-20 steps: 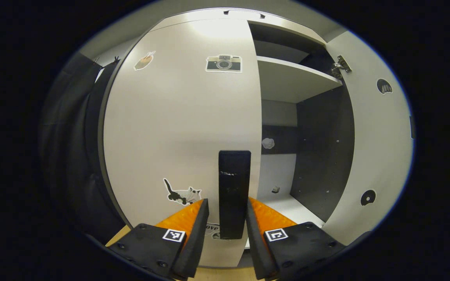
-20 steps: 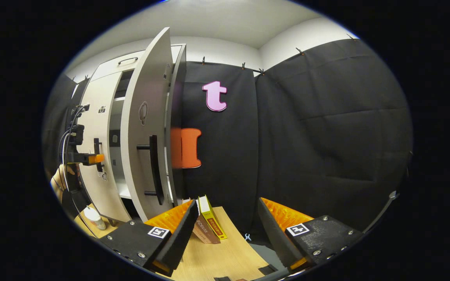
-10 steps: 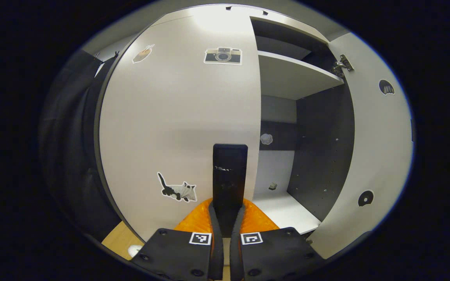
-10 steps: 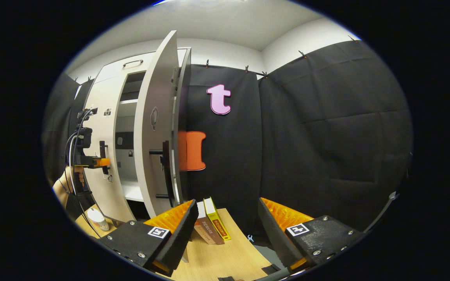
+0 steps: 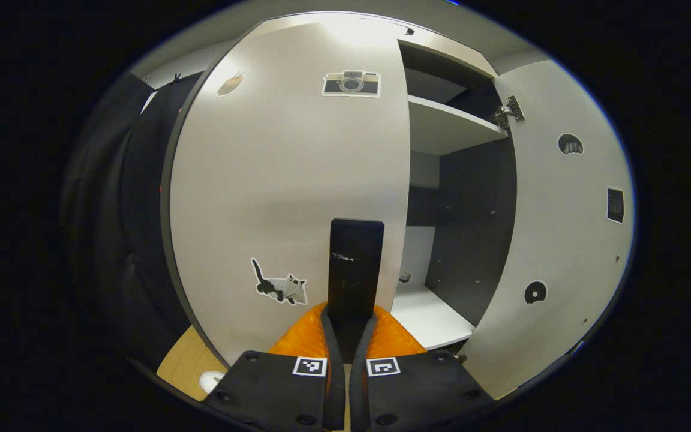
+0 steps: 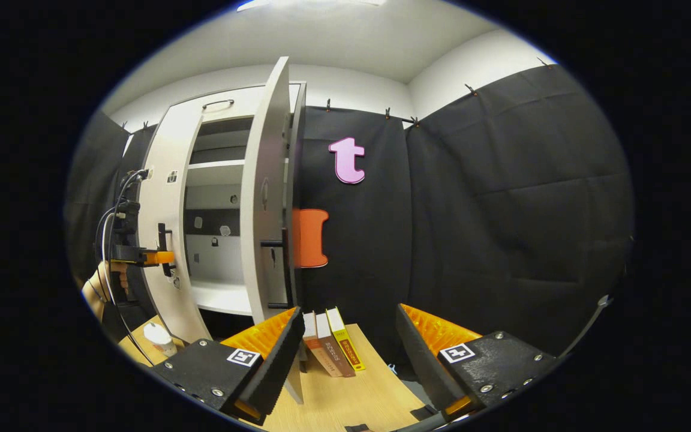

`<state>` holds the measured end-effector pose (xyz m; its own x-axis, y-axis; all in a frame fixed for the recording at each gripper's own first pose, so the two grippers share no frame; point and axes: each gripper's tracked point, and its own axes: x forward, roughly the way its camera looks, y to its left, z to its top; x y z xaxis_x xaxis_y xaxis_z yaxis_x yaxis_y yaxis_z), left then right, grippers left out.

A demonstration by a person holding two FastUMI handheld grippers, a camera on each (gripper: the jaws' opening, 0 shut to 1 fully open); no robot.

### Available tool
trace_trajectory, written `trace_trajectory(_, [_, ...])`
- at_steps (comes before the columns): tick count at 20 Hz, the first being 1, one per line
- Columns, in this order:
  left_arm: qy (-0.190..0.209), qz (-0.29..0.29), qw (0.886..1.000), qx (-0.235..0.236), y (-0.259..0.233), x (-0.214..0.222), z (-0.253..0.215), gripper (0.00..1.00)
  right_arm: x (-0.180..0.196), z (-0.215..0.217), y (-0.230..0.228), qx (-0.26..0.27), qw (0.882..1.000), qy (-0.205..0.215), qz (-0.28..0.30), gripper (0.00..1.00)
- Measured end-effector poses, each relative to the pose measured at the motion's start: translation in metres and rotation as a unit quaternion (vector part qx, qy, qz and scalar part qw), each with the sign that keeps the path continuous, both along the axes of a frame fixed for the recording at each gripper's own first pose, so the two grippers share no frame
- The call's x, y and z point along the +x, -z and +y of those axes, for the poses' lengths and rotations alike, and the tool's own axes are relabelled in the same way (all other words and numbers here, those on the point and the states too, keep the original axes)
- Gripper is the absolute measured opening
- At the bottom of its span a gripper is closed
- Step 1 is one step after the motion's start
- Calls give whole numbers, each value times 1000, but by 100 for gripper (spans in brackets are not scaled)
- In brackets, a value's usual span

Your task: Open the right door of the double-door shoe cabinet with the right hand, and open the left door with the left hand.

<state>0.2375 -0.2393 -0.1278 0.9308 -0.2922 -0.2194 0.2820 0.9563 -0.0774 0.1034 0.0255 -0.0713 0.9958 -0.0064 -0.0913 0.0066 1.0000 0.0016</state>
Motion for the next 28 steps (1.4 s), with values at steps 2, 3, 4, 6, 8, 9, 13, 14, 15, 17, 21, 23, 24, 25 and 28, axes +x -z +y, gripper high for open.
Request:
trace_trajectory(2, [0, -1, 1000, 1, -1, -3, 2, 10, -5, 7, -1, 2, 1000, -6, -2, 93])
trace_trajectory(3, [1, 0, 1000, -1, -1, -5, 4, 10, -7, 12, -3, 3, 1000, -9, -2, 93])
trace_trajectory(4, [2, 0, 1000, -2, -1, -7, 5, 10, -8, 15, -3, 4, 1000, -11, -3, 93])
trace_trajectory(6, [4, 1, 1000, -4, -1, -9, 7, 10, -11, 25, -4, 4, 1000, -19, -3, 93])
trace_trajectory(8, [5, 1, 1000, -6, -1, -12, 10, 10, -17, 36, -6, 2, 1000, -28, -6, 93])
trace_trajectory(9, [5, 0, 1000, -6, -2, -13, 12, 10, -18, 42, -9, 2, 999, -33, -7, 93])
trace_trajectory(13, [7, 1, 1000, -10, -2, -21, 19, 10, -21, 61, -12, 2, 999, -49, -11, 93])
trace_trajectory(14, [7, 1, 1000, -11, -2, -22, 20, 10, -20, 65, -13, 3, 999, -52, -11, 93])
trace_trajectory(15, [6, 0, 1000, -11, -2, -24, 23, 10, -21, 69, -13, 4, 998, -55, -11, 93])
trace_trajectory(17, [5, -1, 1000, -12, -2, -27, 26, 10, -20, 74, -12, 4, 998, -60, -10, 93])
trace_trajectory(21, [1, -2, 1000, -15, -2, -33, 34, 10, -24, 85, -14, 6, 998, -65, -12, 93])
trace_trajectory(23, [-1, -3, 1000, -18, -1, -36, 37, 10, -27, 90, -14, 8, 998, -69, -13, 93])
trace_trajectory(24, [-1, -3, 1000, -18, -1, -38, 39, 10, -25, 94, -15, 8, 997, -71, -13, 99])
trace_trajectory(25, [-3, -5, 1000, -18, -2, -39, 42, 10, -26, 98, -15, 8, 997, -72, -14, 93])
trace_trajectory(28, [-9, -8, 1000, -19, -2, -41, 49, 10, -24, 111, -17, 9, 996, -82, -16, 93])
